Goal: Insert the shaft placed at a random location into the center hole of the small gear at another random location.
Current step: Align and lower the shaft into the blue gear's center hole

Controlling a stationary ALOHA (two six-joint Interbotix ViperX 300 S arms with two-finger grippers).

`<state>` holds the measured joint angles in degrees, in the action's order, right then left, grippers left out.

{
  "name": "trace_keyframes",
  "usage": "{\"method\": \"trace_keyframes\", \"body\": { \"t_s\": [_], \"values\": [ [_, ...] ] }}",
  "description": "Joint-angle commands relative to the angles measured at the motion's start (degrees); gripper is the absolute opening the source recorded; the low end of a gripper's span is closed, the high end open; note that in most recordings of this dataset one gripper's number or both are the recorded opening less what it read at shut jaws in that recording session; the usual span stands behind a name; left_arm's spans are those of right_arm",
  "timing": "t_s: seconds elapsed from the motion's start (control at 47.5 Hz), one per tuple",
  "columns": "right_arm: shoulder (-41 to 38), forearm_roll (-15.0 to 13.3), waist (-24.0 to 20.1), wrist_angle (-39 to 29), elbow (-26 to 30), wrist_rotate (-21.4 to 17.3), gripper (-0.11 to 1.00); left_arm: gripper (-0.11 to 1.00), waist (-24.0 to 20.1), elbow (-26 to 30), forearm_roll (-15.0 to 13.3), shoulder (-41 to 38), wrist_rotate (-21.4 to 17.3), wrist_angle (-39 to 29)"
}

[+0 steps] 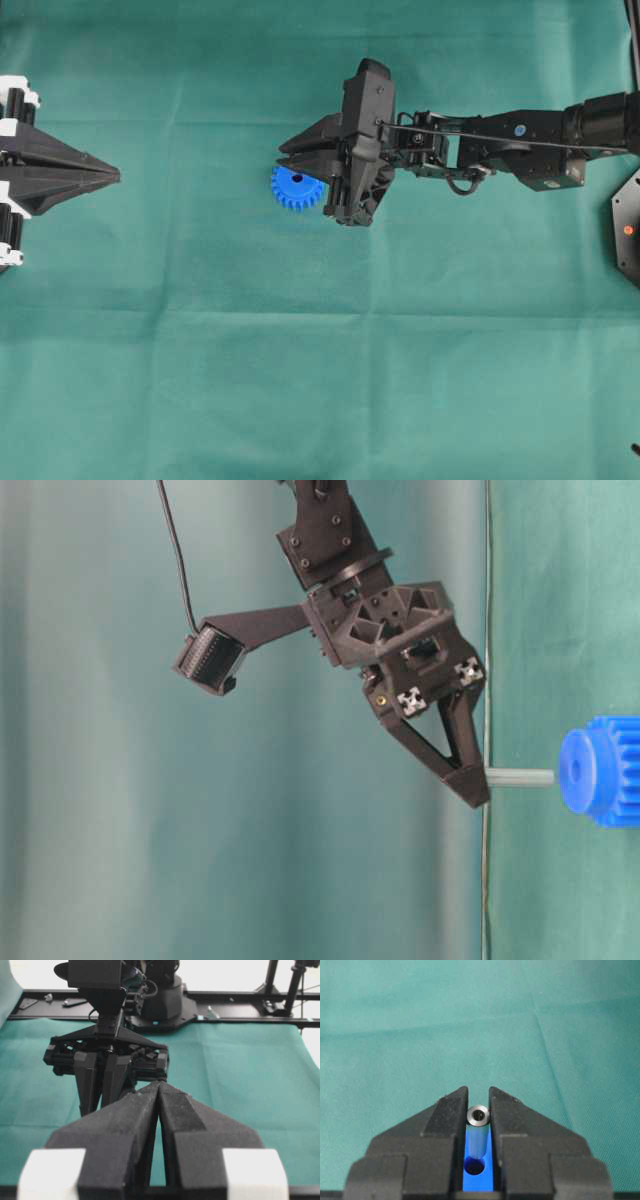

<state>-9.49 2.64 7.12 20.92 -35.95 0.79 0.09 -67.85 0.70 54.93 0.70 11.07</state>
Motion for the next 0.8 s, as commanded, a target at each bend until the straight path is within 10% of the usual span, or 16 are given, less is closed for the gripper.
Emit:
{"method": "trace_keyframes", "body": {
  "t_s": [0.0,0.779],
  "values": [
    [0.5,-0.1,-0.1,-0.1,1.1,0.5,0.12,0.0,0.1,1.1,0.1,-0.4,0.1,0.3],
    [0.9,-0.1,-0.2,-0.9,0.9,0.6,0.12,0.0,0.0,1.1,0.1,-0.4,0.2,0.3]
  ]
}}
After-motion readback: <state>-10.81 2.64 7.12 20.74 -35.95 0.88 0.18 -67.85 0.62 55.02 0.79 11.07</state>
